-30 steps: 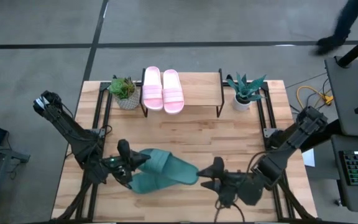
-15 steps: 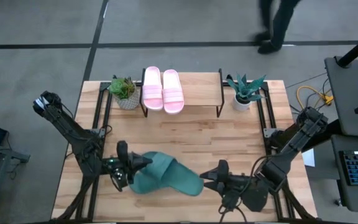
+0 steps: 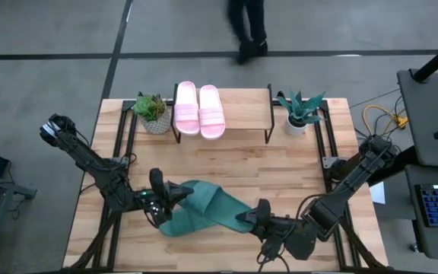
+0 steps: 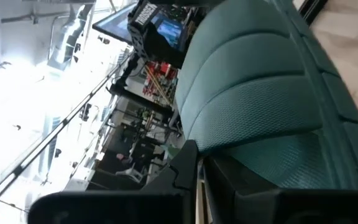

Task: Pick and place slides into the shelf
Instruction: Put the top green slipper on the shelf

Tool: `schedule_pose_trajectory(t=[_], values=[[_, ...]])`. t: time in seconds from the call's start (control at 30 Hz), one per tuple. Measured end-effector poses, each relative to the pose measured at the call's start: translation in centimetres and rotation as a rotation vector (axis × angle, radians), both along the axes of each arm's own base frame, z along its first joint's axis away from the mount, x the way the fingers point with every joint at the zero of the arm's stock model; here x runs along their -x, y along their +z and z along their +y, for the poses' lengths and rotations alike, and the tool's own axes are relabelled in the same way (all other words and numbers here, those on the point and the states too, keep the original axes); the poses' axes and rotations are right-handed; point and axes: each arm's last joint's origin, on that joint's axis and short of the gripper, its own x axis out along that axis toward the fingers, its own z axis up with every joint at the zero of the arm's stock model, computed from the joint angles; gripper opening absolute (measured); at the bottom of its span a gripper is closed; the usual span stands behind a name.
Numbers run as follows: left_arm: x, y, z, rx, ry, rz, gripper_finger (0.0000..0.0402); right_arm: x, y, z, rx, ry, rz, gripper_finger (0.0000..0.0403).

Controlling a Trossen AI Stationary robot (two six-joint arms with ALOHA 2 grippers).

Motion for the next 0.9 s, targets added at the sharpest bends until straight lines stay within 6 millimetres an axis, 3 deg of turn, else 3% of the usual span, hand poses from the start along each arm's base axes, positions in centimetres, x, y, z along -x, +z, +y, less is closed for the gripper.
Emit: schedule_pose_trajectory(t=[0.5,0.63,0.83,0.9], values=[[-0.03,0.01,-0.05,-0.01,-0.037,0.003,0.0,-0.16,0.39,-0.57,0.006,-0.011,-0.007,0.0205],[-0.02,0.02,-0.05,-0.01,-0.037,0.002,0.0,-0.33,0.25,-0.66,0.01,-0.015,-0.003,0.0159],[-0.03,0.03,-0.04,-0.007,-0.036,0.002,0.0,-0.31,0.23,-0.68,0.041,-0.005,0.005,0.0053],[-0.03,0.04,-0.04,-0.007,-0.036,0.001,0.0,-0.32,0.24,-0.68,0.059,0.001,0.007,0.0049]])
